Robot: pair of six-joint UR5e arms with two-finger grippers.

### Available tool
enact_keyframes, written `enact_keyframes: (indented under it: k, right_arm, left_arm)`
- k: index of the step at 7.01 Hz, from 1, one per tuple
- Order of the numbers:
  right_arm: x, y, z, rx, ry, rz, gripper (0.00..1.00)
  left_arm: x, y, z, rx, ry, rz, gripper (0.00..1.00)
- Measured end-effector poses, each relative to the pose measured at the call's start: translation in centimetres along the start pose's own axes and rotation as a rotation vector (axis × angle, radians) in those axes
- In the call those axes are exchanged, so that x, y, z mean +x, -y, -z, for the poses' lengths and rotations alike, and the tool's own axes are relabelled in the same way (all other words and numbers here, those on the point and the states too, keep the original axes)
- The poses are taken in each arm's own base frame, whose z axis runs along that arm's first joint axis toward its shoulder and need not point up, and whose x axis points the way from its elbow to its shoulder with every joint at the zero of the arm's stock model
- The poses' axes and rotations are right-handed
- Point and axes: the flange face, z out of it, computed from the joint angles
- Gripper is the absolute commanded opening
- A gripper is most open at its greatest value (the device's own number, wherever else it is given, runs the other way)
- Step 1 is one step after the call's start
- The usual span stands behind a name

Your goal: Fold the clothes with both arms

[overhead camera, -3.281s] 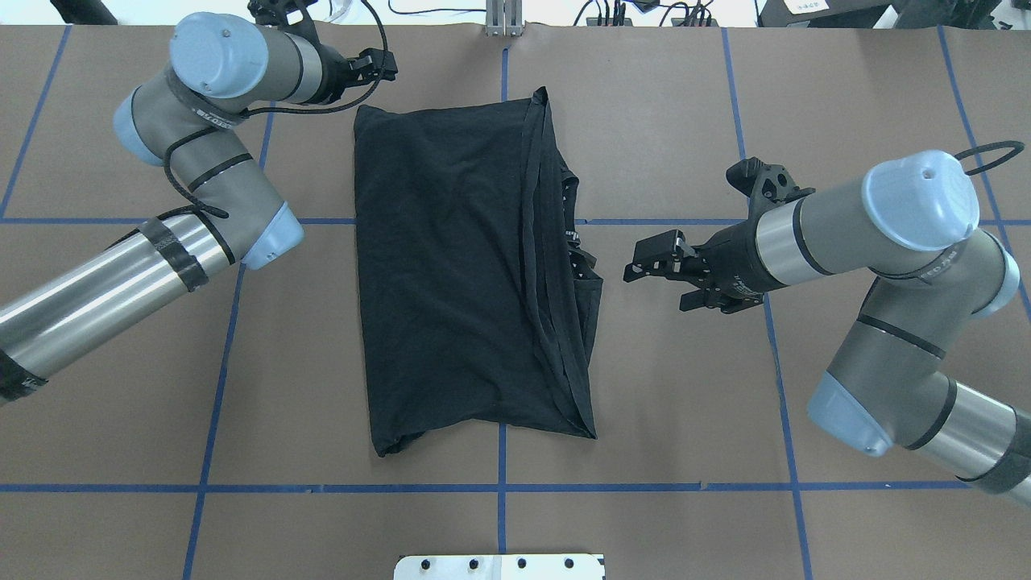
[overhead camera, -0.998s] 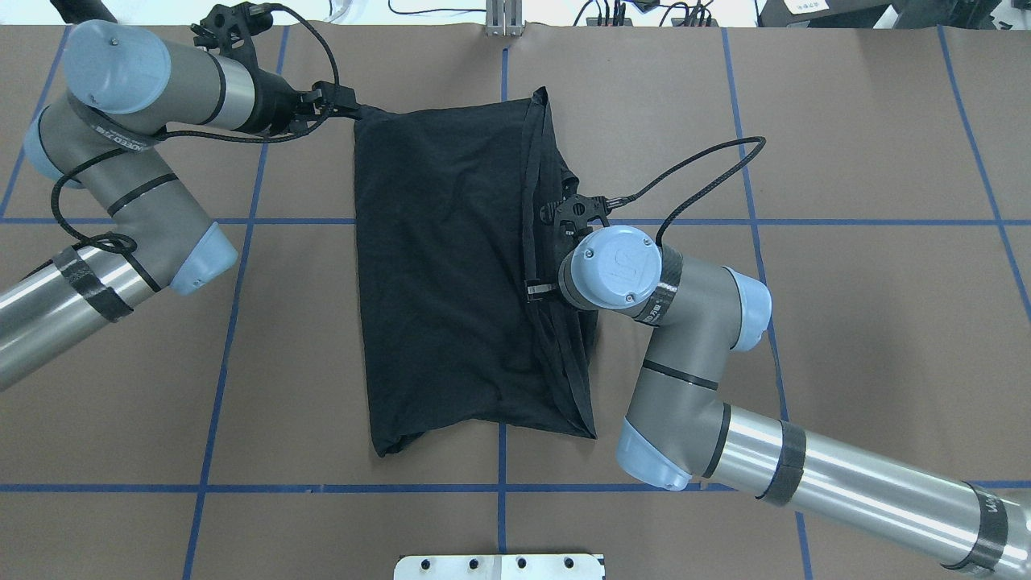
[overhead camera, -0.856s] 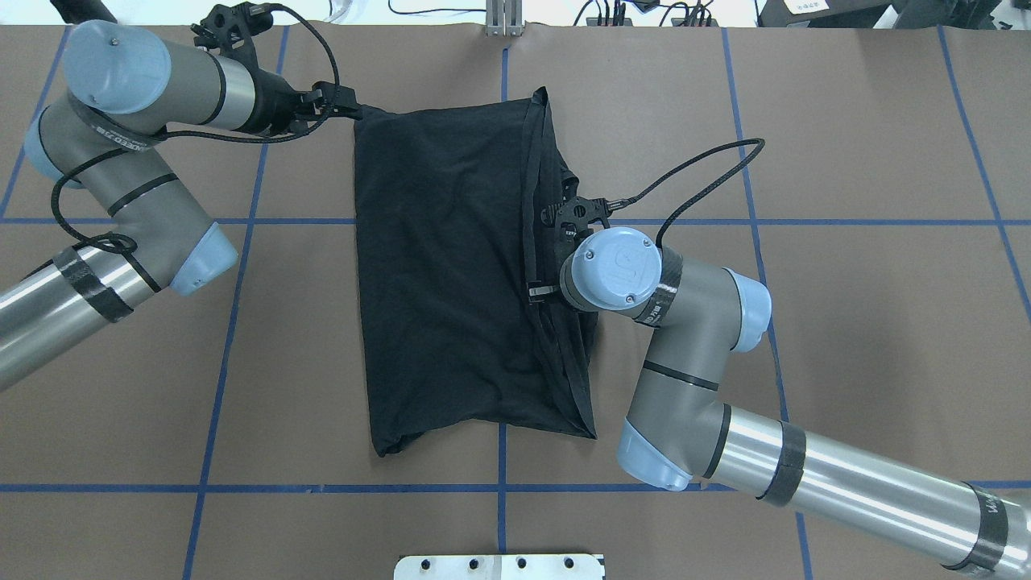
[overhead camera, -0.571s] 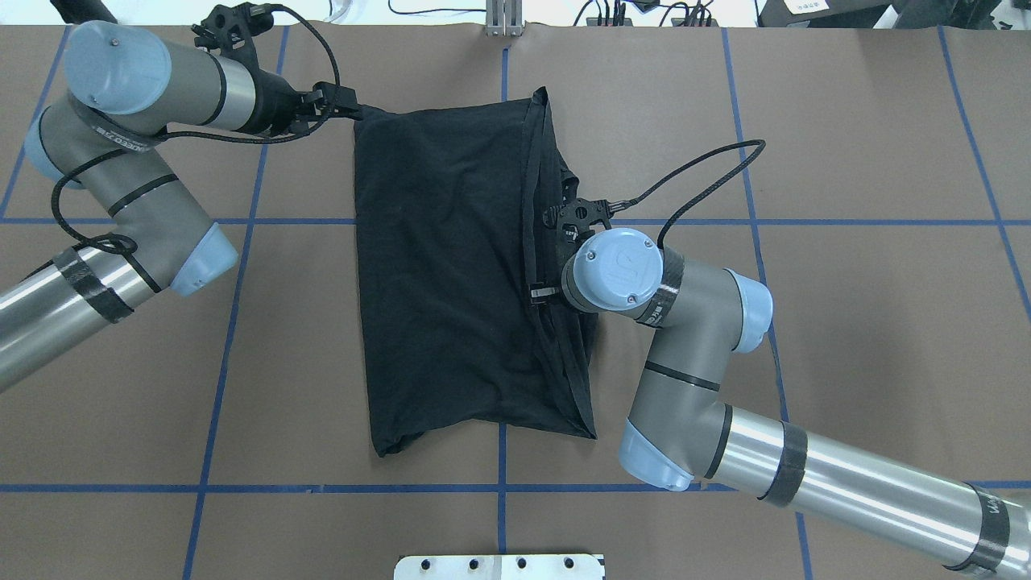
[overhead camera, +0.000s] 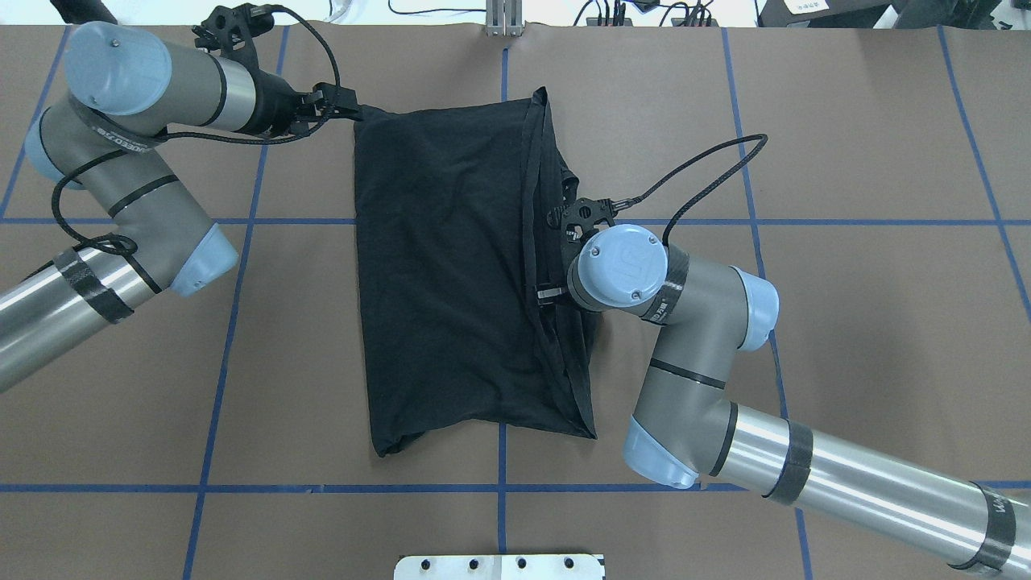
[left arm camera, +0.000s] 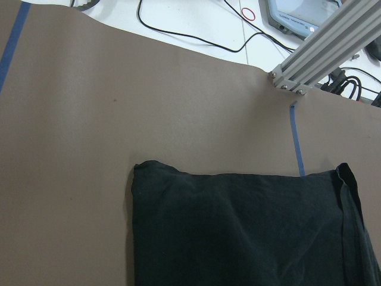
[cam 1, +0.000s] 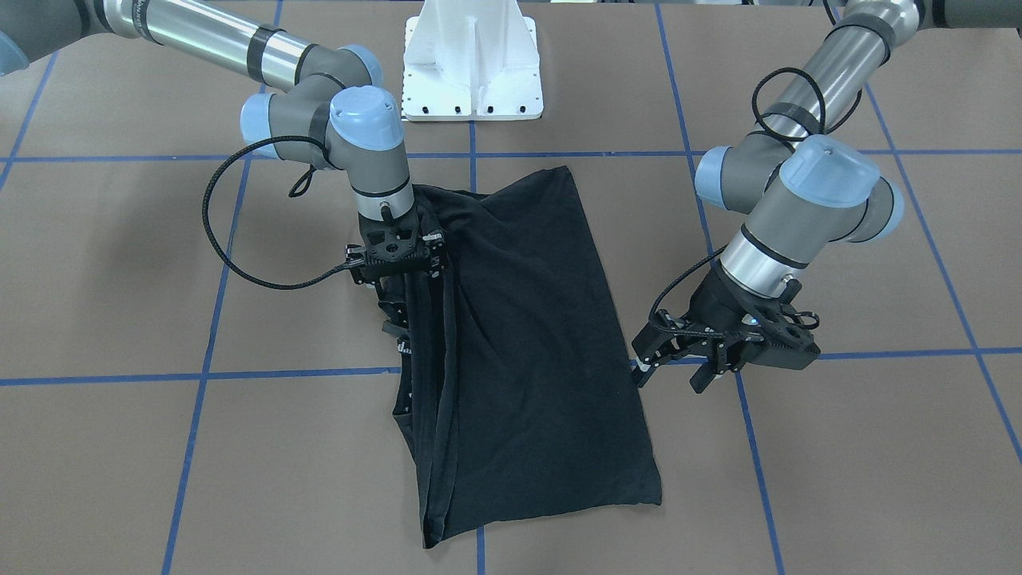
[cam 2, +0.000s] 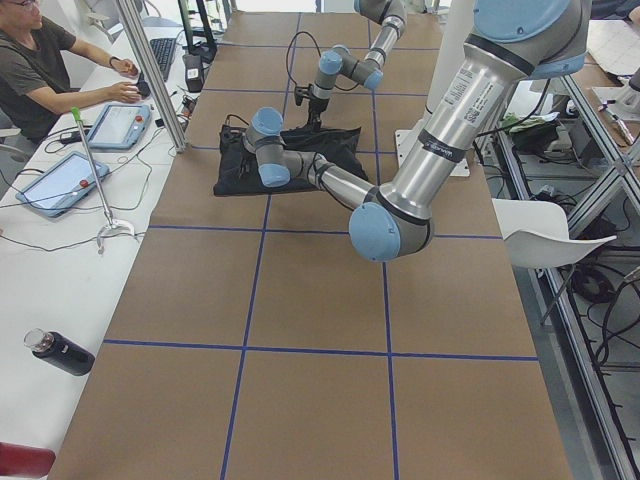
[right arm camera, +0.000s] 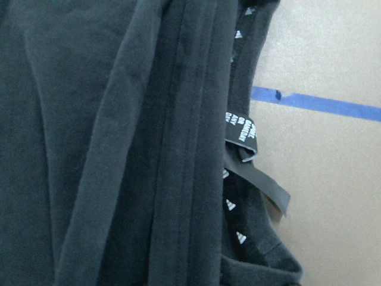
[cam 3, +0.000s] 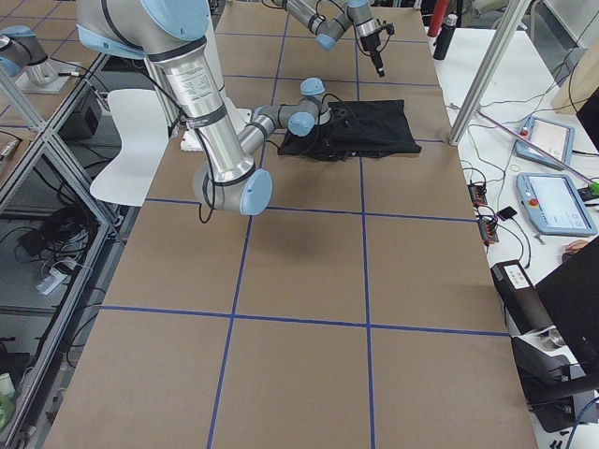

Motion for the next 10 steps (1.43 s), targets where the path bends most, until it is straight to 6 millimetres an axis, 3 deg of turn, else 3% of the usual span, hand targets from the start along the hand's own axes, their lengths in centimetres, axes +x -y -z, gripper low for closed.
enact_keyframes:
  k: [3, 7, 9, 10]
  right_arm:
    - [1.2, 1.0, 1.0, -0.010, 0.017, -0.016, 0.41]
    - [1.1, 1.2, 1.6, -0.006, 0.028, -0.018, 0.20]
    - [0.9, 1.2, 1.7, -0.004, 0.031, -0.018, 0.00]
    - [0.8, 1.3, 1.8, -0.003, 0.032, -0.019, 0.00]
  left_arm:
    - [0.0, 0.0, 0.0, 0.000, 0.001, 0.000, 1.00]
    - [-0.2, -0.1, -0.1, 0.000, 0.003, 0.001, 1.00]
    - [-0.4, -0.1, -0.1, 0.000, 0.005, 0.002, 1.00]
    - [-0.4, -0.1, -0.1, 0.000, 0.005, 0.002, 1.00]
